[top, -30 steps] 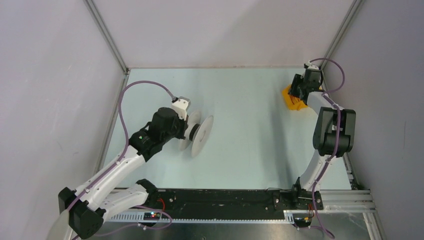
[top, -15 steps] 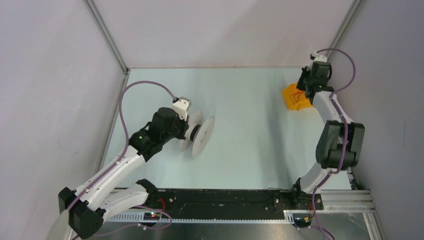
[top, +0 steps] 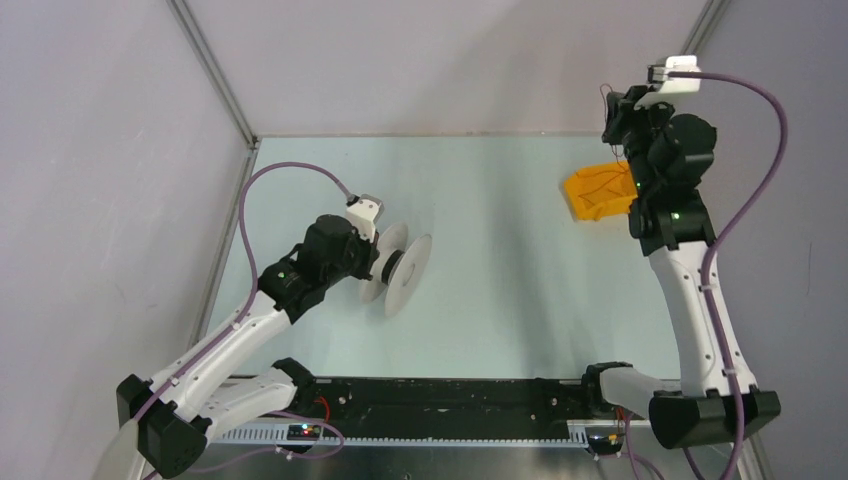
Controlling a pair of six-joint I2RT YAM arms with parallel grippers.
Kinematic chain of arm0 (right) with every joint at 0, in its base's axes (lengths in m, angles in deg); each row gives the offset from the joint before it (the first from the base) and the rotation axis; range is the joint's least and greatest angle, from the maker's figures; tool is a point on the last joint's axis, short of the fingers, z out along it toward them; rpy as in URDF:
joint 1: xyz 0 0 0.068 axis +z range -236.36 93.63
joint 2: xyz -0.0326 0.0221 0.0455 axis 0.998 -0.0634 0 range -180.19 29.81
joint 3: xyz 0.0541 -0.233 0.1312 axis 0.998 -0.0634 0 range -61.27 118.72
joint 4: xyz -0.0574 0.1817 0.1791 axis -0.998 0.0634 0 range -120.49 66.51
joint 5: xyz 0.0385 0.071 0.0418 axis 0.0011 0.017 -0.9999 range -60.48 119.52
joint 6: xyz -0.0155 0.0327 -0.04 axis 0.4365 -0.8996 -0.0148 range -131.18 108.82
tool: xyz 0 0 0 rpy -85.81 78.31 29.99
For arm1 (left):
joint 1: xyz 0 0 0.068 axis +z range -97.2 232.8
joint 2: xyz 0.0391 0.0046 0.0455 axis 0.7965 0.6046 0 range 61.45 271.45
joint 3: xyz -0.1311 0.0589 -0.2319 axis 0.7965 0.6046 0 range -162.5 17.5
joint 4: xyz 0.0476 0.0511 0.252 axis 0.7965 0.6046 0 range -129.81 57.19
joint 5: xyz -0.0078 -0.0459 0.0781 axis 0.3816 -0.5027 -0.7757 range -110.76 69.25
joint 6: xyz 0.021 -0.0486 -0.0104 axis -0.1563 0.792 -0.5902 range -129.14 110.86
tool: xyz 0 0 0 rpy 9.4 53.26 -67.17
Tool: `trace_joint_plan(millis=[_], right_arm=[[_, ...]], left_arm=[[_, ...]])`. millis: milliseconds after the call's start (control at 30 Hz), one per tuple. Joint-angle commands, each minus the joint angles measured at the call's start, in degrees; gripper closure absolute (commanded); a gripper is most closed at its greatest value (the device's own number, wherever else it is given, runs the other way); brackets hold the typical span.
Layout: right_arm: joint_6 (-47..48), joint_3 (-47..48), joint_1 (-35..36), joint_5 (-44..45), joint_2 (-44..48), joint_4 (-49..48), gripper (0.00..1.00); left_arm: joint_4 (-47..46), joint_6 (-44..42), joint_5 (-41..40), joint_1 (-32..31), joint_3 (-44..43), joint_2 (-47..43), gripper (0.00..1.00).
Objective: Wrap the cables
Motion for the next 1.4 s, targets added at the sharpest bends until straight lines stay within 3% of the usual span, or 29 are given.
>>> trace_joint_plan(millis=[0, 233, 467, 667, 833, 1167, 1367], right_arm=[[-0.15, 5.16, 2.06, -0.44, 4.02, -4.22, 1.0], [-9.53, 7.55, 6.38, -10.05, 6.25, -4.59, 1.0], [-18.48, 8.87, 8.71, -18.7, 4.76, -11.81, 1.0], [-25.18, 17.25, 9.55, -20.89, 1.47, -14.63, 1.0], [-26.43, 14.11, 9.53, -18.46, 3.03, -13.16, 1.0], [-31.6, -9.39, 4.96, -14.72, 10.36, -4.65, 1.0], [-27.56, -20.27, -0.08, 9.05, 14.54, 10.9, 1.0]], left_arm=[[-4.67, -0.22, 1.75, -0.37, -0.21, -1.03, 1.0], [-4.75, -0.48, 1.11, -0.37, 0.0, -1.59, 1.0], [-4.74, -0.46, 1.32, -0.37, -0.07, -1.47, 1.0], [-4.74, -0.75, 1.29, -0.36, -0.01, -1.55, 1.0], [-4.74, -1.5, 1.72, -0.36, 0.16, -1.88, 1.0], [-4.68, -2.29, 2.5, -0.37, 0.34, -1.86, 1.0], [-4.76, -2.33, 2.19, -0.42, 0.38, -1.91, 1.0]])
